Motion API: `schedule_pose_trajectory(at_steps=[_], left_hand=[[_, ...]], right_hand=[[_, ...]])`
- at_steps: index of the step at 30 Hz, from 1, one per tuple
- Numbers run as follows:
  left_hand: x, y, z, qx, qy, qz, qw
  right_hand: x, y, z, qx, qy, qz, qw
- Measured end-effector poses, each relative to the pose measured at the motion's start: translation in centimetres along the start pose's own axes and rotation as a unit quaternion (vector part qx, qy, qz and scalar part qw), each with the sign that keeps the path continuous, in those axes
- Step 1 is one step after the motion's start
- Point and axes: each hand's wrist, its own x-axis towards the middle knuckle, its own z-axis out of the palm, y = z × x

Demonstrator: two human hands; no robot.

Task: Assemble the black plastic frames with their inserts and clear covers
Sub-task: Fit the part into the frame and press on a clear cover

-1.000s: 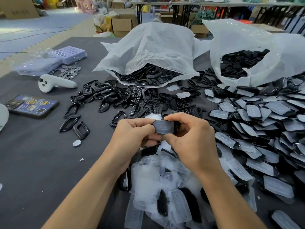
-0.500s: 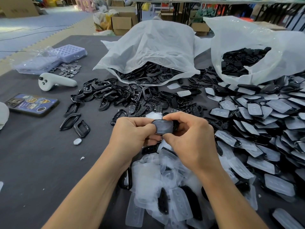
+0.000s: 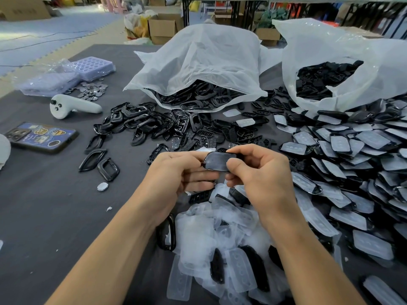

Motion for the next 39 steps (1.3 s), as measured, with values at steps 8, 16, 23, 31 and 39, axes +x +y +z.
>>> schedule_pose_trajectory(at_steps=[8, 16, 23, 31, 39], left_hand=[[-0.1, -0.3, 0.0, 0.082, 0.031, 0.021, 0.996], [-0.5, 0.1, 1.4, 0.099, 0.136, 0.063, 0.984], [-1.1, 1.2, 1.3, 0.008, 0.068, 0.086, 0.994], [-1.0, 0.8, 1.0, 0.028, 0.108, 0.091, 0.990], [-0.8, 0.4, 1.1, 0.062, 0.130, 0.098, 0.985]], right_hand=[[-0.1, -0.1, 0.0, 0.003, -0.002, -0.001, 1.000], [-0.2, -0.1, 0.5, 0.028, -0.011, 0.000, 1.000], [-0.5, -1.2, 0.3, 0.112, 0.013, -0.007, 0.994], [-0.8, -1.0, 0.6, 0.076, 0.051, -0.035, 0.995], [-1.0, -0.9, 0.6, 0.058, 0.028, -0.046, 0.997]])
